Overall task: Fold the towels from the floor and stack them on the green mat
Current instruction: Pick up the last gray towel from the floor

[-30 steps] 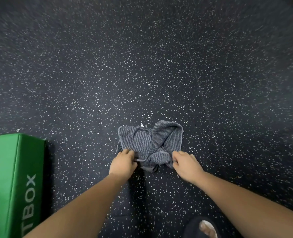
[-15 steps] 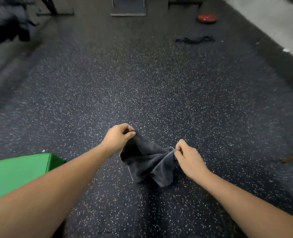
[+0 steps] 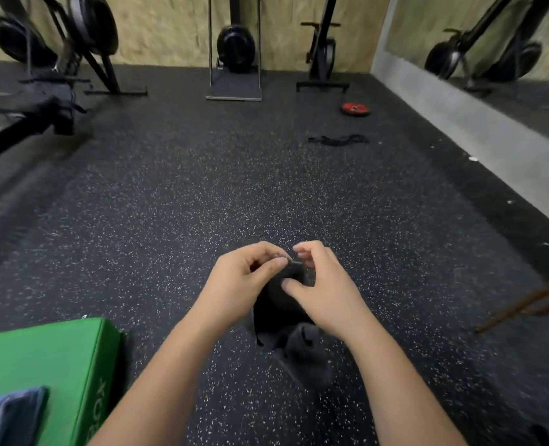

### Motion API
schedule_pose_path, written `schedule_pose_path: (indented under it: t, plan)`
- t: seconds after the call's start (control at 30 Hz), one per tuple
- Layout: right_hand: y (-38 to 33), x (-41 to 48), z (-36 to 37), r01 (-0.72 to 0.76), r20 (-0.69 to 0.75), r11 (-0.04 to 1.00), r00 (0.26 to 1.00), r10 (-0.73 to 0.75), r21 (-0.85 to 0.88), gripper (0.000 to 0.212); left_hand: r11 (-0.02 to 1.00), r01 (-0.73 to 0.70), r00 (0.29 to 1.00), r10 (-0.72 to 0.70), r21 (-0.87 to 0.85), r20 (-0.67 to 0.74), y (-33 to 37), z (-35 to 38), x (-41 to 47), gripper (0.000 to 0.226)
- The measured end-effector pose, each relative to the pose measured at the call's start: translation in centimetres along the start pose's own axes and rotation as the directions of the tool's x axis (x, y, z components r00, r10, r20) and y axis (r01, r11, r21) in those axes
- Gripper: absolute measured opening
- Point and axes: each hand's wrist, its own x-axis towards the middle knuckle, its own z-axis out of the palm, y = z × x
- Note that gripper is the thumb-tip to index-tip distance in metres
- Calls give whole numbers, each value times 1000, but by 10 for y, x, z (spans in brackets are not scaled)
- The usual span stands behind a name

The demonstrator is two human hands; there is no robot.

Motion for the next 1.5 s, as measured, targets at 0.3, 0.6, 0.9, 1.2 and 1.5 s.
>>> schedule_pose_path:
  t: [0.3,0.6,0.9,1.2,1.5]
  plan:
    - [-35,-31,-2,139,-113,935,988,-107,325,12,965,-38,999,32,-259,-30,16,-16,-21,12]
    - [-57,-32,-20,251,-263,868,954,-146,428,10,972,78,985,-41,-220,169,-17,-33,-42,30]
    - [-61,-35,-1,282,-275,899,942,-193,336,11,973,7,998,6,-229,58,-6,-61,-43,26]
    - [-49,-33,-2,315,-322,908,920,-221,275,9,983,17,991,9,-182,137,-6,-67,-45,19]
    - [-57,-34,14,277,-125,920,960,-251,276,12,959,-78,997,76,-273,-18,3,-59,-42,8]
